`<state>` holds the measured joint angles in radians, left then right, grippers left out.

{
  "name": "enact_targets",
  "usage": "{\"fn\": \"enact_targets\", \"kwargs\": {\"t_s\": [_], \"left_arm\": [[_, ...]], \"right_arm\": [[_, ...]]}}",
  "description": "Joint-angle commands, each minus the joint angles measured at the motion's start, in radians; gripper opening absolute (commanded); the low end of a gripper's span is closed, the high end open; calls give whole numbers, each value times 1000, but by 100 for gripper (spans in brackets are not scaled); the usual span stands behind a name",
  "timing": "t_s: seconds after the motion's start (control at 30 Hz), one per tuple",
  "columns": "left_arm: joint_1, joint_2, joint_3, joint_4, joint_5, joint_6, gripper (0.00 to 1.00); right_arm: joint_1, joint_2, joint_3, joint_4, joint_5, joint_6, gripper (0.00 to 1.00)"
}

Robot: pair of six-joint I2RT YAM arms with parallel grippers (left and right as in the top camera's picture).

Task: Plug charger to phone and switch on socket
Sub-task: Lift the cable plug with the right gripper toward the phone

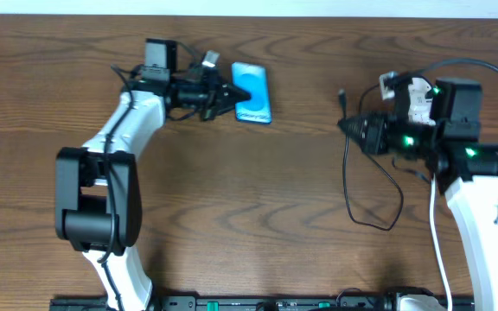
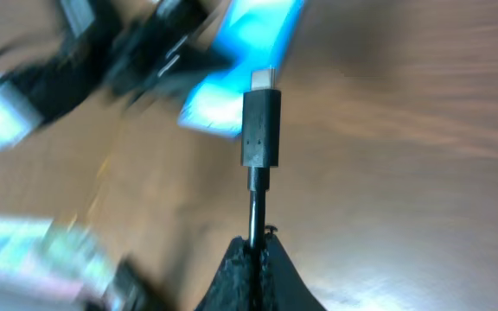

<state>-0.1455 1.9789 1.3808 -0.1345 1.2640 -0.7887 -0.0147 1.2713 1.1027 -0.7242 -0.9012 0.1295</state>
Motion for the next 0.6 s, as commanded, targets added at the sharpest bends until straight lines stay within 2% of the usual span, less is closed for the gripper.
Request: {"fn": "enact_targets", "kwargs": {"t_s": [0.0, 0.03, 0.07, 0.23, 0.3, 0.33, 0.37, 0.4, 0.57], "left_arm": [[-59, -18, 17, 173, 123, -87, 8], [-70, -18, 17, 271, 168, -114, 8], [-70, -18, 17, 296, 183, -119, 7], [-35, -18, 17, 305, 217, -119, 7], [-4, -18, 17, 305, 204, -138, 7], [3, -18, 17, 305, 190, -150, 8], [7, -18, 17, 305, 153, -177, 8], [6, -18, 17, 305, 117, -204, 7], [-25, -18, 17, 306, -26, -283, 7]], "right_arm": [[60, -1, -33, -56, -174, -238, 1], [120, 3, -55, -51, -157, -242, 1], [149, 5, -61, -51, -134, -243, 1], [276, 4, -63, -40, 132, -156, 1], [324, 6, -63, 4, 235, -41, 1], [333, 7, -63, 19, 256, 10, 1], [351, 11, -63, 43, 317, 148, 1], [360, 14, -64, 53, 343, 206, 1], [426, 21, -65, 97, 354, 262, 1]]}}
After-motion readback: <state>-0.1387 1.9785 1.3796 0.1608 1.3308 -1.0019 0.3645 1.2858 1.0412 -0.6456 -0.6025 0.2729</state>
